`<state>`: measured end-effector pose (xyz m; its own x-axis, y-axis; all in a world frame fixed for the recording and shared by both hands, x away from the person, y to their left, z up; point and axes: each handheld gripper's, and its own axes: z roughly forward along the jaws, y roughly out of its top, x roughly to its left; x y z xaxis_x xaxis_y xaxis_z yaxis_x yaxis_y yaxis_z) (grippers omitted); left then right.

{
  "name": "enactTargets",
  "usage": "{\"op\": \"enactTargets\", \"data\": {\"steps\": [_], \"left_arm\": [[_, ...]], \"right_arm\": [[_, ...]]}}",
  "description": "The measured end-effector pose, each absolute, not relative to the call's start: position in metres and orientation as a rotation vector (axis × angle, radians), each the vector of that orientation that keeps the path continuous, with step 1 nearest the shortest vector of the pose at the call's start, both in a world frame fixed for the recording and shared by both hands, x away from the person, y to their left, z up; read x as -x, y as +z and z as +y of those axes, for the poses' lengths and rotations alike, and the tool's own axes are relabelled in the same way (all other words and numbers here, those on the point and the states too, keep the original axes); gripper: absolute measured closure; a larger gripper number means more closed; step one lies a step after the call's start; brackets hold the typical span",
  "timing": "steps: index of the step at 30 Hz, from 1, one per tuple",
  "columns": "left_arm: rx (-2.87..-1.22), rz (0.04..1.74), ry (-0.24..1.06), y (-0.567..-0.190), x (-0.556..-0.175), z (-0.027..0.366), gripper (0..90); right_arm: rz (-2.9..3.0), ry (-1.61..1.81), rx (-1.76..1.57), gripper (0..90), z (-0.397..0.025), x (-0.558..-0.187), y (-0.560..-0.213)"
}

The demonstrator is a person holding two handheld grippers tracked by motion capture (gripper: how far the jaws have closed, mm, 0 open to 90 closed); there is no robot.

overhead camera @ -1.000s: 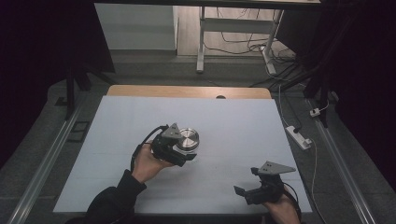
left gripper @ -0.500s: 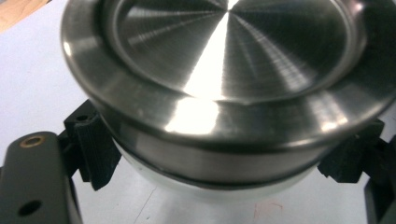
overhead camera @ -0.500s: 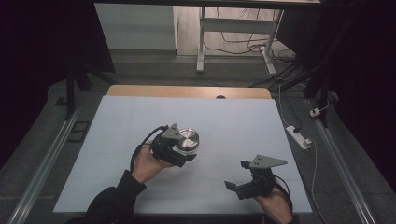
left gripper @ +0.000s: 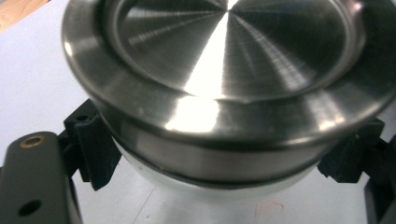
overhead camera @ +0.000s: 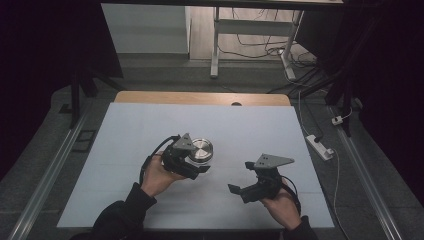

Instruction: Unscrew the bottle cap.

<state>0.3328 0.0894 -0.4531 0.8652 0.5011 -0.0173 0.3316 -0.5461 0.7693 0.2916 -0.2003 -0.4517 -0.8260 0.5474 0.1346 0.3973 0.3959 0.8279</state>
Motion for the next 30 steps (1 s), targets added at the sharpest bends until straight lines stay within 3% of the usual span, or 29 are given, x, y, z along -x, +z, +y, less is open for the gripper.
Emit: {"op": "enactTargets", "data": {"steps": [30], "left_arm": [[-2.195, 0.588, 0.250, -0.456, -0.331, 0.086, 15.6]], "right_arm": [[2.490, 1.398, -0.750, 0.0, -0.133, -0.325, -0.419]]}}
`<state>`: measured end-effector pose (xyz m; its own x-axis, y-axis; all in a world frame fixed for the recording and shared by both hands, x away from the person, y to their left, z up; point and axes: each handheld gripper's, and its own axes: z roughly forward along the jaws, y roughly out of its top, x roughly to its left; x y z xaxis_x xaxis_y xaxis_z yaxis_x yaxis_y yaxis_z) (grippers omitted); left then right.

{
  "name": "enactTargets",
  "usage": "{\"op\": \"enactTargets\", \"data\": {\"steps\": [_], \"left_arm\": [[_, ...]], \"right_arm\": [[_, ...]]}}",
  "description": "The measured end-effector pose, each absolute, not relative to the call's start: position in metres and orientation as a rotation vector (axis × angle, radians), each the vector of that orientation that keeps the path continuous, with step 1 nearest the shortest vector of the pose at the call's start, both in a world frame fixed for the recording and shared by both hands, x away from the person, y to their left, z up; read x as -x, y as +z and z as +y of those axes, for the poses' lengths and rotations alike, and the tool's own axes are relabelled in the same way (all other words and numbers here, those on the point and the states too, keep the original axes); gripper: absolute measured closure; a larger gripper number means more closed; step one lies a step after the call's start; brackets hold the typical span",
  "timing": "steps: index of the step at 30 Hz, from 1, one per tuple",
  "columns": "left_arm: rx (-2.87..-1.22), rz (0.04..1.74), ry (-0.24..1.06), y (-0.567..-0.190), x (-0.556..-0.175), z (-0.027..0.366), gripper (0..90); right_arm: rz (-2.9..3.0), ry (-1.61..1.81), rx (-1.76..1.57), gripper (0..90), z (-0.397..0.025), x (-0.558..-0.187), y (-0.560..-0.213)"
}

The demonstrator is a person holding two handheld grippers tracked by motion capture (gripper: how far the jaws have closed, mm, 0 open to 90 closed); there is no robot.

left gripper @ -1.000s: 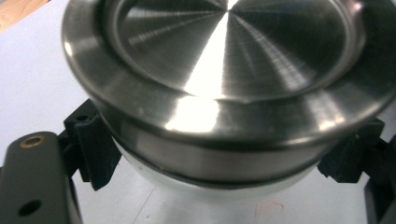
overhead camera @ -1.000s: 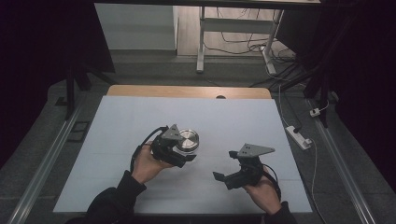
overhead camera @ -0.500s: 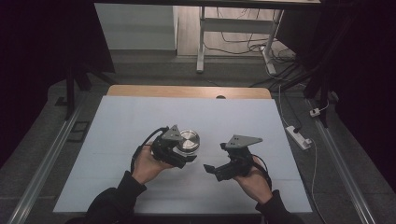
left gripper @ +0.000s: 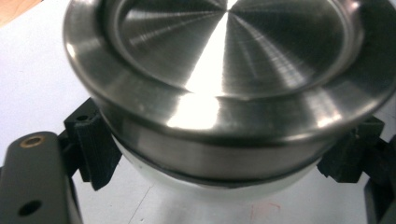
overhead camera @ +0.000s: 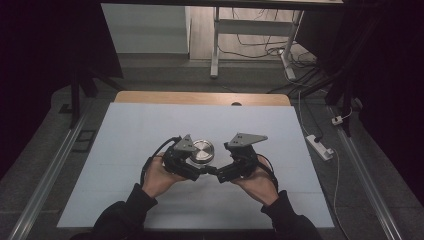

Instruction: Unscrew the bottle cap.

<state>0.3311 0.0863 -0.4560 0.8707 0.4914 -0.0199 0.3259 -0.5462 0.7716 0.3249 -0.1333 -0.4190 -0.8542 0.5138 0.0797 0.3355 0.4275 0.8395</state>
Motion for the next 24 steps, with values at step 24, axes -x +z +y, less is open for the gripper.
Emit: {"op": "enactTargets", "data": {"steps": [24], "left_arm": [[-2.202, 0.561, 0.223, -0.454, -0.331, 0.086, 15.6]], "right_arm": [[2.481, 1.384, -0.673, 17.8, -0.096, -0.334, -0.420]]}}
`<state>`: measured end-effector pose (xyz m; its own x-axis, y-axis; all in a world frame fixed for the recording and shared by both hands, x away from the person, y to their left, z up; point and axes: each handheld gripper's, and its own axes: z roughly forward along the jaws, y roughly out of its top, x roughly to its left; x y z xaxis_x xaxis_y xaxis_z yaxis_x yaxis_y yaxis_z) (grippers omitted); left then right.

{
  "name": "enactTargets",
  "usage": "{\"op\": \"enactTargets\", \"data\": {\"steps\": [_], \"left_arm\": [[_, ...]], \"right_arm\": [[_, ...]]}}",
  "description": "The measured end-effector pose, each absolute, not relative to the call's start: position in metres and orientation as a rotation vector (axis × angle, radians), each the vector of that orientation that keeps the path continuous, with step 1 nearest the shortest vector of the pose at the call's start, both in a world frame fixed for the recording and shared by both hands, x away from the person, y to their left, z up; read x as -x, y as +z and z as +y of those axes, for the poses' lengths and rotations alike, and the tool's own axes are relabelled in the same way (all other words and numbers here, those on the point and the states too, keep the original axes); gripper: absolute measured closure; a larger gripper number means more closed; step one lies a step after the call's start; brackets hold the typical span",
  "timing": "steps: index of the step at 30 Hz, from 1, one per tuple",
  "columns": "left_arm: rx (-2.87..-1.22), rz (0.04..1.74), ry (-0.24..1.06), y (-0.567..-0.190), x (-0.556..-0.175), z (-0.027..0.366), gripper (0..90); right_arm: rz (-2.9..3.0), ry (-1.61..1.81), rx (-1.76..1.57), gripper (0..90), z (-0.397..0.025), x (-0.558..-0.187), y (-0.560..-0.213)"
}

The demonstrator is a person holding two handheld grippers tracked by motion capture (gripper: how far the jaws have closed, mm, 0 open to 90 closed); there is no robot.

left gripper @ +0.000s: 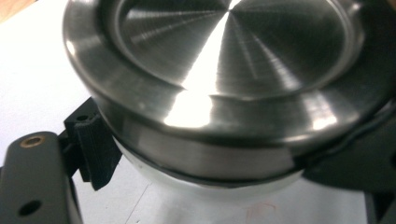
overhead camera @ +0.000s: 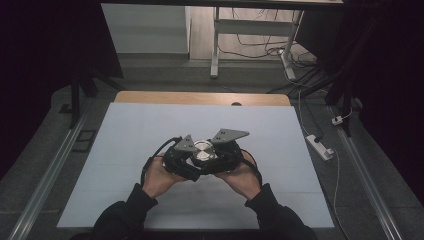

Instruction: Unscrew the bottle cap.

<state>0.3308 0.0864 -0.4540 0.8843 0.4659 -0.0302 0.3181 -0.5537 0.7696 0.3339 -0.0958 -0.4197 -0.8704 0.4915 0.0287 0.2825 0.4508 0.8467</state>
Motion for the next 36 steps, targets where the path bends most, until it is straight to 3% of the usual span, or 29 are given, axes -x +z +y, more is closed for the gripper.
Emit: {"op": "enactTargets", "data": {"steps": [18, 21, 25, 28, 36], "left_arm": [[-2.209, 0.313, 0.060, -0.448, -0.327, 0.089, 15.6], [-2.212, 0.346, 0.076, -0.449, -0.328, 0.088, 15.6], [-2.219, 0.426, 0.133, -0.450, -0.330, 0.090, 15.6], [-2.218, 0.466, 0.165, -0.450, -0.331, 0.091, 15.6], [-2.190, 0.618, 0.252, -0.454, -0.330, 0.085, 15.6]], "right_arm": [[2.762, 1.611, -0.179, 17.8, -0.118, -0.354, -0.414], [2.772, 1.631, -0.201, 16.8, -0.120, -0.357, -0.416], [2.710, 1.632, -0.356, 6.3, -0.118, -0.357, -0.415], [2.667, 1.614, -0.444, 3.8, -0.118, -0.355, -0.413], [2.519, 1.429, -0.640, 8.3, -0.103, -0.342, -0.414]]}}
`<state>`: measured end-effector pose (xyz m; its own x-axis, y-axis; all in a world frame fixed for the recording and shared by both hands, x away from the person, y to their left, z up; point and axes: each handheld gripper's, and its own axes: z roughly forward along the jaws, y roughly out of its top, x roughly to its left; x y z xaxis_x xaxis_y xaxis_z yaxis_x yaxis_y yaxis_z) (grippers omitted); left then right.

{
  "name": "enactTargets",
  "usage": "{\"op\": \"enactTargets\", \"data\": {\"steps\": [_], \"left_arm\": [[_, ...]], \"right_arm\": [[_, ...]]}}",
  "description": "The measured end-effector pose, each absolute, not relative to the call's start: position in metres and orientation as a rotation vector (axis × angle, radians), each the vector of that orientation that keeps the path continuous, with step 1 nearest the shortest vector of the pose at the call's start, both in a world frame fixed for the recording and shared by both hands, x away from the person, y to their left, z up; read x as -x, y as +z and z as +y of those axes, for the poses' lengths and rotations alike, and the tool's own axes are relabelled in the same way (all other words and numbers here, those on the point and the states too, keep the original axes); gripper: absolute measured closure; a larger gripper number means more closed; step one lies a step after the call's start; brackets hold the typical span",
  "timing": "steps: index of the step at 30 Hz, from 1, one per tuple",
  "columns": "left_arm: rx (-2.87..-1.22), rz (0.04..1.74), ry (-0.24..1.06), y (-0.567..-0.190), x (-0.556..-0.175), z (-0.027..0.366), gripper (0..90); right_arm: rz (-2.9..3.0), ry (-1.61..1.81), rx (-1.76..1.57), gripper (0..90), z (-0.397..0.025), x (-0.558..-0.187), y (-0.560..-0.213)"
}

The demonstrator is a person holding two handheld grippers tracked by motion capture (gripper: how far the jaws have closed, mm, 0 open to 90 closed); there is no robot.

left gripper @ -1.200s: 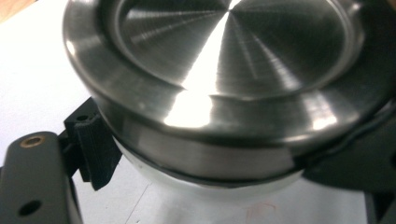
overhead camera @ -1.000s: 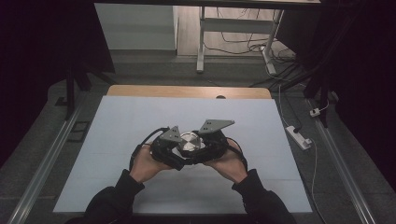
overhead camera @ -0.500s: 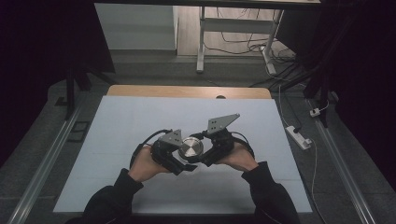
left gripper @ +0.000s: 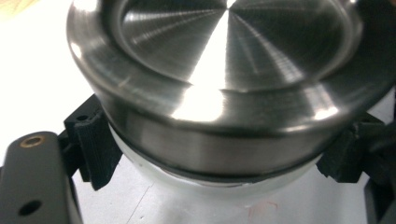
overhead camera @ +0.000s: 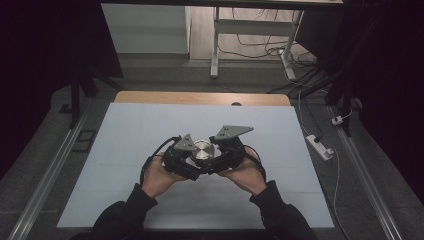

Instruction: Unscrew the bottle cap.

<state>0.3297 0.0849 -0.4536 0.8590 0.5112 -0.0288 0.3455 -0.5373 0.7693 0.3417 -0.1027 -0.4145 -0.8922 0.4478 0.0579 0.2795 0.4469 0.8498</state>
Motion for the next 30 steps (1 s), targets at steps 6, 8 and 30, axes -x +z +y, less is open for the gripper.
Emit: {"op": "enactTargets", "data": {"steps": [6, 8, 30], "left_arm": [[-2.192, 0.624, 0.271, -0.452, -0.327, 0.081, 15.6], [-2.194, 0.597, 0.251, -0.451, -0.327, 0.083, 15.6], [-2.185, 0.311, 0.056, -0.443, -0.325, 0.092, 15.6]], "right_arm": [[2.473, 1.411, -0.650, 17.1, -0.098, -0.337, -0.417], [2.466, 1.416, -0.641, 17.4, -0.098, -0.335, -0.416], [2.678, 1.658, -0.327, 9.5, -0.123, -0.342, -0.401]]}}
